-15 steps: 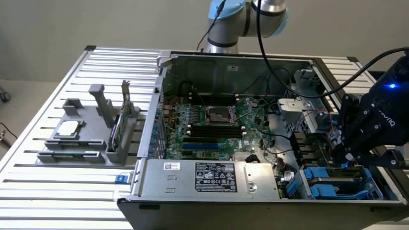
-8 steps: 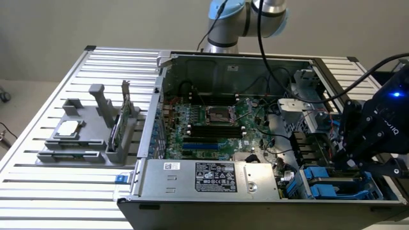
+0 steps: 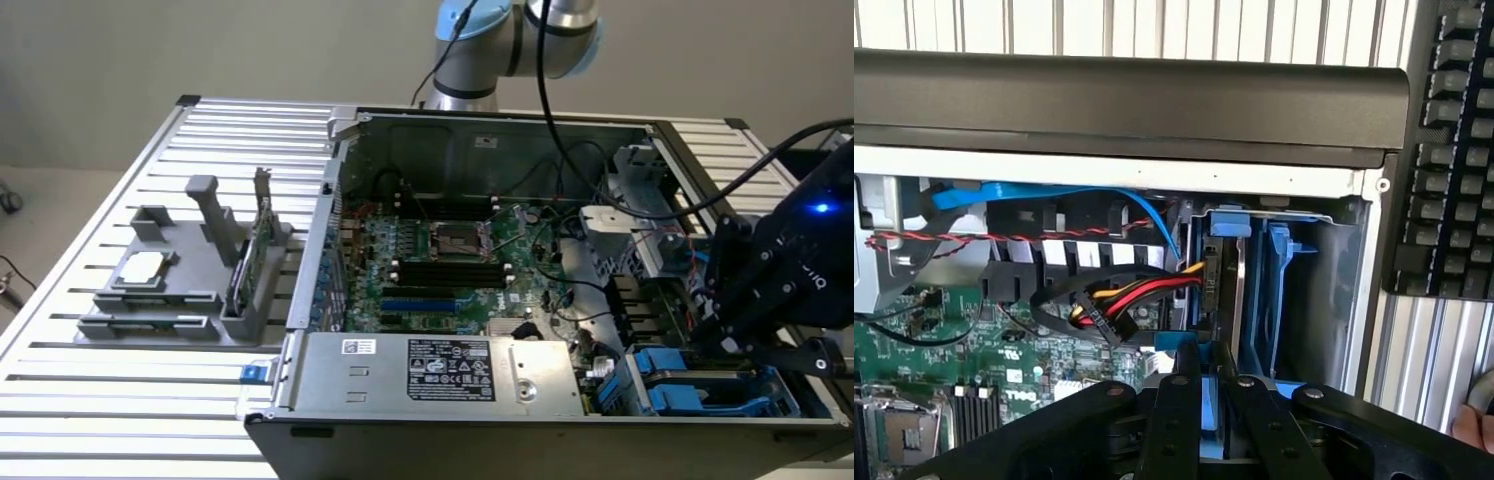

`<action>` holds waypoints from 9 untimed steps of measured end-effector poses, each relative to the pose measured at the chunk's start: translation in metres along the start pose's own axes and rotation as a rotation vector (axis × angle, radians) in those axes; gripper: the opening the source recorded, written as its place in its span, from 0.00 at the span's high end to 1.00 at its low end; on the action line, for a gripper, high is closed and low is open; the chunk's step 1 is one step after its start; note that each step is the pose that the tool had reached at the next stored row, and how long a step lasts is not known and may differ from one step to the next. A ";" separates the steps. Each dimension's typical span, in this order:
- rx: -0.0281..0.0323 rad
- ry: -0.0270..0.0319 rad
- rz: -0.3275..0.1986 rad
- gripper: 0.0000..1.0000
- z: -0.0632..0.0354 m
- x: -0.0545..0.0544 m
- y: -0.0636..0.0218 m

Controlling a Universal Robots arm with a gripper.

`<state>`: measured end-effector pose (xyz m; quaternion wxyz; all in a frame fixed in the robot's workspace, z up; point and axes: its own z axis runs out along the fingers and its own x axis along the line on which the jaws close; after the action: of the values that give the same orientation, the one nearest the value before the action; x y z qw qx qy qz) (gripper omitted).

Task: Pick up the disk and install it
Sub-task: 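Insert the second disk wire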

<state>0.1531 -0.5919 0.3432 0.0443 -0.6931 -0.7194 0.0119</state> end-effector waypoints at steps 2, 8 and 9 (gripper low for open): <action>-0.0033 0.0033 -0.001 0.84 0.0006 0.000 0.0001; -0.0064 0.0153 -0.002 0.84 0.0010 -0.002 0.0000; -0.0065 0.0172 -0.002 0.84 0.0010 -0.003 0.0000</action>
<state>0.1531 -0.5950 0.3420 0.0482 -0.6927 -0.7196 0.0035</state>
